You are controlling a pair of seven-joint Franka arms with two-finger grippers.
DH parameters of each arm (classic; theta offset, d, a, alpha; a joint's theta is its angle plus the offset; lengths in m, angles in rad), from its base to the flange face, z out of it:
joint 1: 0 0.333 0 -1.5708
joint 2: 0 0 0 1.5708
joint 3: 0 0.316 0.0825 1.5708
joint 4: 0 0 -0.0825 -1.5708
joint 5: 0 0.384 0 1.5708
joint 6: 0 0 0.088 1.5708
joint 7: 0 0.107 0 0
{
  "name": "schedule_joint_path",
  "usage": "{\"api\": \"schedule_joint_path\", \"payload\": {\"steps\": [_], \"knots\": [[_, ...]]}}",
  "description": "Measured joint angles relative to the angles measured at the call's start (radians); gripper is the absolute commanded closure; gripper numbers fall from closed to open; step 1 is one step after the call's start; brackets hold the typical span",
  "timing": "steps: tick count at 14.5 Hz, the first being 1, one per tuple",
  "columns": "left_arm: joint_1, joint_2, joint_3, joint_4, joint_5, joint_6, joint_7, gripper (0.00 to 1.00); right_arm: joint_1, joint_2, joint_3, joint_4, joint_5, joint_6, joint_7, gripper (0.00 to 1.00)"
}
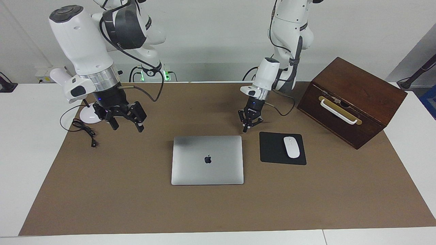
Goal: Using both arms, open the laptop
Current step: 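Brace the laptop base with the left gripper while the right gripper reaches the lid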
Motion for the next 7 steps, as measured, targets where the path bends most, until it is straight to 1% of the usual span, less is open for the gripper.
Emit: {"api": "schedule_joint_path", "payload": {"steps": [5, 7], "knots": [[0.0, 0.01, 0.001, 0.045, 0.0, 0.004, -0.003, 1.0, 0.088, 0.006, 0.001, -0.025, 0.043, 0.113, 0.297, 0.01], [0.0, 0.03, 0.001, 0.067, 0.0, 0.004, -0.005, 1.0, 0.125, 0.007, 0.002, -0.04, 0.047, 0.196, 0.395, 0.01]]}}
